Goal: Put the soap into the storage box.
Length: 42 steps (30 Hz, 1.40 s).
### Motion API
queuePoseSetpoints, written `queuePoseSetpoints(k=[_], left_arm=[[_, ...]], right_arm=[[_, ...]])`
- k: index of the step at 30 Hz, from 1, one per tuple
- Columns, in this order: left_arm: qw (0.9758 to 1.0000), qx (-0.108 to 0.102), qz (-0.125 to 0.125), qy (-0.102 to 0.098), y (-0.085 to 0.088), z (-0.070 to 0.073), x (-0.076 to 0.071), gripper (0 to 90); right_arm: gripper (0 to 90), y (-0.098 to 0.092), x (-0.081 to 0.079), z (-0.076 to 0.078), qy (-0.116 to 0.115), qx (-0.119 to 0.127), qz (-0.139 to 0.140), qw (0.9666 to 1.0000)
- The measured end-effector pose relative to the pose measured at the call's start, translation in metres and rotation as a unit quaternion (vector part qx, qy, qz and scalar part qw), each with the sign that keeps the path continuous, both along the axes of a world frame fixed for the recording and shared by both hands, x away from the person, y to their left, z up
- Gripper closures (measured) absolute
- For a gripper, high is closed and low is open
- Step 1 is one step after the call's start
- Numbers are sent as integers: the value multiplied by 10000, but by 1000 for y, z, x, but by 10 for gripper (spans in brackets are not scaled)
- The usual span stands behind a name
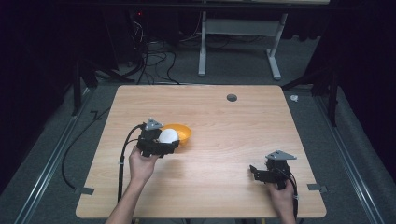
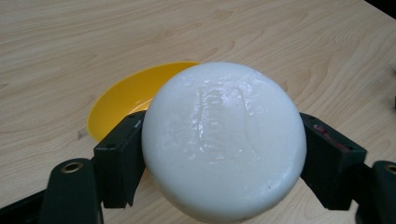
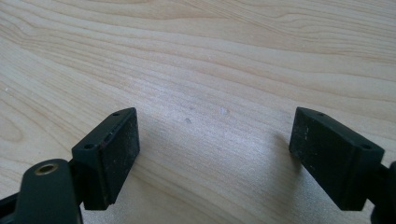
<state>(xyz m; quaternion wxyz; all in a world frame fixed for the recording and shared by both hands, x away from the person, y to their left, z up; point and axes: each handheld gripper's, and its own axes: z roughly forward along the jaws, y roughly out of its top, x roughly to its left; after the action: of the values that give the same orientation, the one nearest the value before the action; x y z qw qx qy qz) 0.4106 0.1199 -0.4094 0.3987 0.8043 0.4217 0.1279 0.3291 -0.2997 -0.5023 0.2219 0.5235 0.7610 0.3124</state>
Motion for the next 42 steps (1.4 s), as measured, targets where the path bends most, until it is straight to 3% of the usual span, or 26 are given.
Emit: queuePoseSetpoints(k=[8, 12, 18, 34, 42], left_arm=[[9998, 27, 153, 92, 0, -7, 11, 247], [9996, 203, 158, 75, -3, -8, 15, 247], [9994, 305, 137, 45, -9, -6, 23, 247], [9978, 518, 348, 221, -18, -17, 46, 247], [9971, 469, 506, 309, -20, -26, 55, 246]], right_arm=[[170, 0, 0, 0, 0, -3, -5, 10000], [170, 0, 0, 0, 6, 3, -17, 10000], [170, 0, 0, 0, 5, 3, -15, 10000], [170, 0, 0, 0, 10, 16, -22, 10000], [170, 0, 0, 0, 8, 10, -29, 10000]])
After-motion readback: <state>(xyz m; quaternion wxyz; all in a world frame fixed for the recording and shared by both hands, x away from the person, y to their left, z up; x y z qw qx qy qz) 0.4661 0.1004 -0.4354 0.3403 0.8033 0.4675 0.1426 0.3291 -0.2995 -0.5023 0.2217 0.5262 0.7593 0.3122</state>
